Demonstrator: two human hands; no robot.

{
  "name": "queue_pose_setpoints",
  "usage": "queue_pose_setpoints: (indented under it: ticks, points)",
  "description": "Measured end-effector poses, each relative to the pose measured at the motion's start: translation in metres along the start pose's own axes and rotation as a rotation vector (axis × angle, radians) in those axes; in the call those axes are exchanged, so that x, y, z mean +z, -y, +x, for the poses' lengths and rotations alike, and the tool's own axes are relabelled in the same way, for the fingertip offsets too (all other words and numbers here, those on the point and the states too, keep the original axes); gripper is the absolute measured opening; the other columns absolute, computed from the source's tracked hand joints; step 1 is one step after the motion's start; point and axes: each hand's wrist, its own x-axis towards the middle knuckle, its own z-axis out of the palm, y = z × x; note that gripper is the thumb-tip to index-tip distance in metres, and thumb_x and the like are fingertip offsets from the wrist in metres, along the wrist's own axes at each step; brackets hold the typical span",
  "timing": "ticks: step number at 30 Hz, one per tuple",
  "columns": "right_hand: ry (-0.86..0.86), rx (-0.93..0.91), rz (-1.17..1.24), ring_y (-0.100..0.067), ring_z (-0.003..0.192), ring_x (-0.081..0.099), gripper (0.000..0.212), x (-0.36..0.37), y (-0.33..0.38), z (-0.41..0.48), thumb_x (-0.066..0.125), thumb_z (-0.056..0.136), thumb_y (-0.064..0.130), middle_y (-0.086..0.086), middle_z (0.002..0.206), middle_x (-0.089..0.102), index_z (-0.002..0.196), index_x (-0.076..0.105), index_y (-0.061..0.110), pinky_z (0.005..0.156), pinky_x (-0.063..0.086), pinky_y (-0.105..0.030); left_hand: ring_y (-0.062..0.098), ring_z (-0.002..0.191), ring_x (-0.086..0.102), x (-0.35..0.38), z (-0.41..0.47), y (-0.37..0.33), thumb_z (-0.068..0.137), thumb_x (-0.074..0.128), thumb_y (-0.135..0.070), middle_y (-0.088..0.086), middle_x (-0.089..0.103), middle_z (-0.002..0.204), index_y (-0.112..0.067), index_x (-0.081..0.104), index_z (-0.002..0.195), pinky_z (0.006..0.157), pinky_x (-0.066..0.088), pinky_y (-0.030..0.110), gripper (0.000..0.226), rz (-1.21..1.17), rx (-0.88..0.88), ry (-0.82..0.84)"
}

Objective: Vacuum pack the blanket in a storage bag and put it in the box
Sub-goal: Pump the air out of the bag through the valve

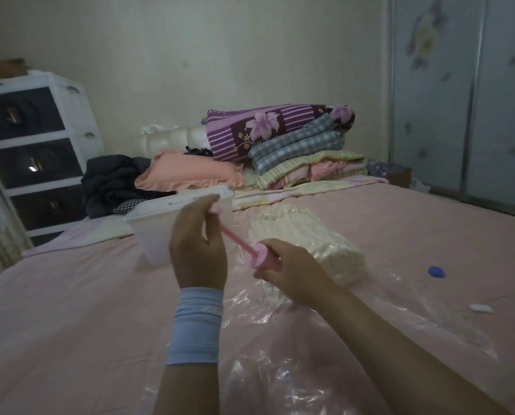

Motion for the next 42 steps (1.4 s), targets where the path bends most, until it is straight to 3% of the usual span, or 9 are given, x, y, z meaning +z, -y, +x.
queue_pose_setpoints:
  ticks: [3,5,14,16,21,30,33,38,42]
  points:
    - [-0.022,0.035,0.013,-0.01,0.094,0.063,0.047,-0.002,0.001,0.003,0.081,0.081,0.032,0.01,0.11,0.069,0.124,0.063,0.027,0.082,0.05,-0.022,0.013,0.098,0.065,0.02,-0.028,0.004,0.093,0.059,-0.007,0.0,0.07,0.109,-0.015,0.069,0.113,0.089,0.054,0.029,0.024,-0.006,-0.066,0.365]
    - [-0.017,0.047,0.034,-0.011,0.093,0.064,0.046,-0.002,-0.001,0.004,0.082,0.08,0.032,0.009,0.108,0.07,0.123,0.064,0.027,0.082,0.05,-0.024,0.014,0.09,0.065,0.022,-0.034,0.004,0.093,0.06,-0.013,-0.002,0.071,0.101,-0.017,0.071,0.105,0.083,0.054,0.03,0.017,0.027,-0.084,0.443]
    - [0.029,0.083,0.116,-0.001,0.094,0.062,0.049,-0.004,-0.007,-0.002,0.086,0.076,0.035,0.017,0.105,0.07,0.121,0.066,0.032,0.083,0.05,-0.019,0.011,0.095,0.062,-0.026,0.022,-0.015,0.1,0.052,-0.018,-0.006,0.063,0.103,-0.007,0.067,0.108,0.086,0.051,0.025,0.02,0.054,0.008,-0.224]
    - [0.028,0.083,0.106,0.0,0.096,0.062,0.052,-0.004,-0.005,-0.004,0.085,0.076,0.035,0.017,0.107,0.069,0.124,0.065,0.031,0.082,0.049,-0.018,0.011,0.1,0.062,-0.011,0.008,-0.016,0.099,0.052,-0.012,0.0,0.066,0.107,-0.005,0.066,0.109,0.09,0.053,0.027,0.019,0.02,-0.008,-0.171]
    - [-0.015,0.099,0.104,-0.01,0.093,0.063,0.047,-0.002,-0.002,-0.006,0.083,0.079,0.032,0.011,0.106,0.07,0.122,0.065,0.028,0.077,0.047,-0.02,0.007,0.085,0.062,0.015,-0.034,-0.008,0.093,0.06,-0.01,-0.006,0.07,0.098,-0.017,0.071,0.101,0.08,0.057,0.038,0.015,-0.005,-0.057,0.318]
    - [0.01,0.136,0.119,-0.003,0.096,0.064,0.047,-0.002,-0.003,-0.01,0.086,0.075,0.032,0.017,0.104,0.071,0.118,0.067,0.034,0.081,0.048,-0.018,0.006,0.096,0.062,-0.029,0.026,-0.021,0.097,0.056,-0.013,-0.008,0.062,0.103,-0.006,0.068,0.108,0.088,0.049,0.017,0.018,0.032,0.064,-0.171]
    - [0.013,0.139,0.096,-0.006,0.097,0.064,0.048,0.0,-0.001,-0.008,0.085,0.076,0.032,0.016,0.105,0.07,0.12,0.066,0.032,0.082,0.051,-0.023,0.01,0.104,0.063,-0.004,-0.002,-0.017,0.096,0.056,-0.009,-0.003,0.066,0.109,-0.008,0.067,0.11,0.094,0.052,0.027,0.018,-0.035,-0.045,-0.091]
    - [-0.024,0.111,0.068,-0.007,0.089,0.065,0.04,0.006,0.001,-0.007,0.08,0.08,0.038,0.013,0.1,0.072,0.118,0.067,0.033,0.076,0.05,-0.025,0.012,0.081,0.062,0.016,-0.042,-0.004,0.095,0.055,-0.024,-0.005,0.07,0.09,-0.021,0.071,0.096,0.077,0.054,0.036,0.016,0.017,-0.231,0.444]
    - [-0.027,0.13,0.1,-0.006,0.094,0.064,0.045,0.005,0.0,-0.008,0.083,0.078,0.032,0.017,0.102,0.07,0.119,0.066,0.034,0.081,0.05,-0.022,0.01,0.069,0.061,-0.008,-0.007,-0.015,0.096,0.057,-0.023,-0.002,0.07,0.081,-0.017,0.071,0.099,0.065,0.053,0.025,0.016,0.122,-0.106,0.123]
